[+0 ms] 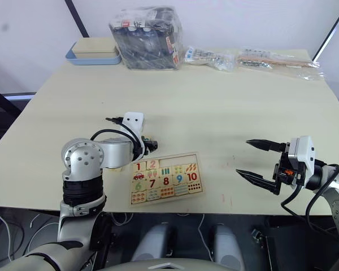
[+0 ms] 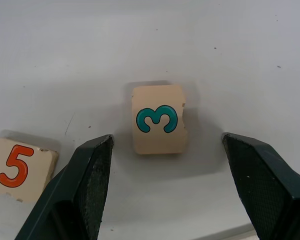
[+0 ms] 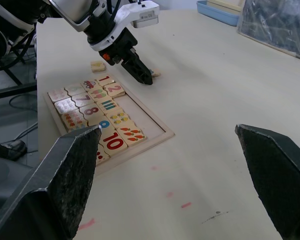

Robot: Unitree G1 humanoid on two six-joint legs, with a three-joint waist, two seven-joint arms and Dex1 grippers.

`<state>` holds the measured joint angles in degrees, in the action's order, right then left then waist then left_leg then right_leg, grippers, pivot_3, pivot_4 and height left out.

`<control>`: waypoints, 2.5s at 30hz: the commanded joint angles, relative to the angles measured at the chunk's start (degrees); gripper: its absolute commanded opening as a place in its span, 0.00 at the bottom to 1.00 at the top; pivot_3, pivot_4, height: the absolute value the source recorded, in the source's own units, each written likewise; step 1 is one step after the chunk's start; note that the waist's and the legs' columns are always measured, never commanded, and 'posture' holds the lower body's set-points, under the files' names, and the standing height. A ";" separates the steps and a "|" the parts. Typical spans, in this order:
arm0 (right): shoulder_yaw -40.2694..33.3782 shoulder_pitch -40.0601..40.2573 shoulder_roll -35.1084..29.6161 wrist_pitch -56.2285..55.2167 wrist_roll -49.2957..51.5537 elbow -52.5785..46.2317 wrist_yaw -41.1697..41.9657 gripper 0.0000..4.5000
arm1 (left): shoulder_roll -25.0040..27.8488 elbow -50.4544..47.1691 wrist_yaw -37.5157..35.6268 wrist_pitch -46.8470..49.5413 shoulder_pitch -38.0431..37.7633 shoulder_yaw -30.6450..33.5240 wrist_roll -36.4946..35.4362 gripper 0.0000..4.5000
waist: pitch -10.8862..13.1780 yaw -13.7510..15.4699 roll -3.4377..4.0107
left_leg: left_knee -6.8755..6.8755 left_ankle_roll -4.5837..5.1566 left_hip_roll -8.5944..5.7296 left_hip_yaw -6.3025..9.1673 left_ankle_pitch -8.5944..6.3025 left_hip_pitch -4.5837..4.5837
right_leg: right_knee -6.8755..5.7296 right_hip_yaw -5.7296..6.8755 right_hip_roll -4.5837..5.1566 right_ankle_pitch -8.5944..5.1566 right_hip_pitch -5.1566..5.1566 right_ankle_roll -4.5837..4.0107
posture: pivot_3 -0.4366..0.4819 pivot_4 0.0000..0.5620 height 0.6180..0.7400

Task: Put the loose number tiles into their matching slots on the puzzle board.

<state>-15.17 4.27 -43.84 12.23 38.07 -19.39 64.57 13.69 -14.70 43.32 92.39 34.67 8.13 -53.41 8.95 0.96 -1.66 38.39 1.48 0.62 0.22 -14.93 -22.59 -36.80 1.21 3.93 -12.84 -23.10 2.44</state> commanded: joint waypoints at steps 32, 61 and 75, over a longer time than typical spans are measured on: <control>-2.52 0.41 -0.21 -1.24 0.43 -1.88 0.16 1.00 | 13.33 -14.50 -22.18 0.11 -5.82 0.43 3.84 0.21 | 0.03 -0.13 0.04 | -0.03 0.02 0.03 0.01 -0.01 -0.02 | 0.03 0.01 -0.01 -0.05 -0.02 -0.07 | 0.48 0.27 1.00; -5.51 3.58 -2.38 -2.00 3.06 -7.90 5.80 1.00 | 58.58 -3.77 -131.37 -44.59 24.40 -37.73 37.64 0.21 | 0.48 -0.04 0.09 | -0.06 0.08 0.05 -0.30 -0.04 -0.28 | 0.20 -0.53 -0.56 -0.41 -0.12 0.17 | 0.48 0.27 1.00; -5.31 3.97 -1.39 -5.29 1.14 -6.00 5.98 1.00 | 44.37 1.83 -135.82 -34.55 44.75 -63.17 47.93 0.21 | 0.60 -0.28 -0.07 | 0.03 0.20 -0.01 -0.03 -0.10 -0.25 | 0.05 -1.67 -1.18 -0.39 -0.12 0.58 | 0.48 0.27 1.00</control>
<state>-19.51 8.95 -45.51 8.39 39.22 -25.46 70.67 59.84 -14.89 -90.59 58.12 76.40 -51.68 -7.32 9.55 0.68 -1.73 38.44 1.68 0.63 0.19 -15.03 -22.82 -36.76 -0.50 2.72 -13.23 -23.22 3.01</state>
